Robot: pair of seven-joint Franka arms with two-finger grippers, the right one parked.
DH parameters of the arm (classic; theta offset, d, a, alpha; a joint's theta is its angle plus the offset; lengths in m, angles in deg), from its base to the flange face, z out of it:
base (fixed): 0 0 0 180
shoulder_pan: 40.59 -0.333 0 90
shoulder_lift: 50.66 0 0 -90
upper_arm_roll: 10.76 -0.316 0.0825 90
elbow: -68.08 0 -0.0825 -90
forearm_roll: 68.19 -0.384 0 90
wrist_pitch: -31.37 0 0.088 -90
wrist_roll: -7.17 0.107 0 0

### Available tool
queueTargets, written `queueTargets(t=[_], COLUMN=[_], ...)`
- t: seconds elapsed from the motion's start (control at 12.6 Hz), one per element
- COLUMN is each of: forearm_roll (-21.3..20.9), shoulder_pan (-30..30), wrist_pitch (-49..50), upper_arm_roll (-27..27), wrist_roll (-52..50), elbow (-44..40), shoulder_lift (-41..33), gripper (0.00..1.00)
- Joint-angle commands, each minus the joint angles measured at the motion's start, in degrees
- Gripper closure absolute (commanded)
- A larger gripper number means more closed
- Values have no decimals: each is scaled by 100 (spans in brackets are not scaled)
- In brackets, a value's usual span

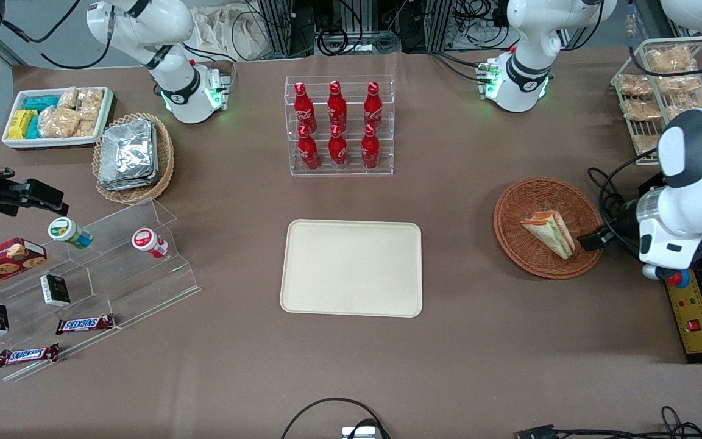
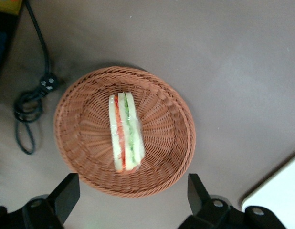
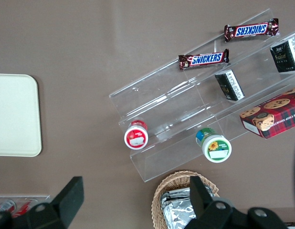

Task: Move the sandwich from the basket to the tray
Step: 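Move the left gripper down over the wrapped sandwich in the wicker basket, then close the left gripper on the sandwich and lift it from the basket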

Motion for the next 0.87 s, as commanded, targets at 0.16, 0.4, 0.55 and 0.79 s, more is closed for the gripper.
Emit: queueTargets(t=[0.16,0.4,0.55,0.79], forearm_roll=[35,26,-9,-44], shoulder_pan=[181,190,198,198], wrist_pitch=[-1754,-2344,-2363,-2363], upper_arm_roll=[27,36,27,27], wrist_roll=[-989,-1105,-1193,-1202], elbow=[1734,2288,2333,2360], shoulder_lift=[-378,-360,-281,-202], gripper=[0,0,0,0])
